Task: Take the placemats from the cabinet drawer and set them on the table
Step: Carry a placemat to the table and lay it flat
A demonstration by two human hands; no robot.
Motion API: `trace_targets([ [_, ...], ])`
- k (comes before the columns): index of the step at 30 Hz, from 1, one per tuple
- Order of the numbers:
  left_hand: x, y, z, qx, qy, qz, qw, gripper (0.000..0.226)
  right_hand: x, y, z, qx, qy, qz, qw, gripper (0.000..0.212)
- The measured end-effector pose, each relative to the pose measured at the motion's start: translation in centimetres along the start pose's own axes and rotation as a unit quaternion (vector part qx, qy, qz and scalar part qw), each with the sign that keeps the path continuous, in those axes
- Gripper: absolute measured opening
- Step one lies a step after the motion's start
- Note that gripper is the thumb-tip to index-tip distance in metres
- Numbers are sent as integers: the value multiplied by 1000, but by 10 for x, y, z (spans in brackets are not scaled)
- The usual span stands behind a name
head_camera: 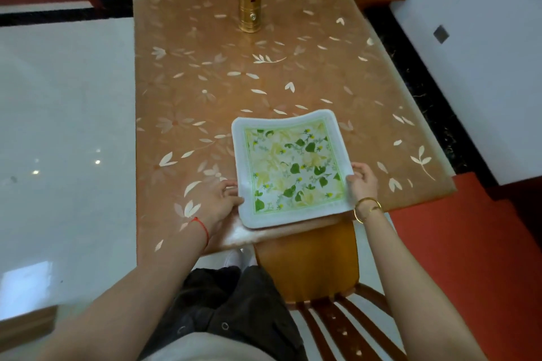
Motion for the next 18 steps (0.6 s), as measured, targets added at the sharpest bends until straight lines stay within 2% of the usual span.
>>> trace_targets([
  [8,23,3,20,-29,-39,-45,998,35,10,-15,50,-5,39,-47,998,33],
  [14,25,10,28,-31,-64,-49,996,37,20,-37,62,32,47,-56,997,35],
  [18,17,19,36,-13,-86,47,995,65,23,-55,63,44,47,-69,996,33],
])
Point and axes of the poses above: each hand's wrist, its own z-axis towards the middle knuckle, its own x-axis out of the palm, y = z × x, the point moved 7 cm from there along z, towards the middle knuckle, and after that the axes turned 12 degrees about -x, right-handed, at the moved point
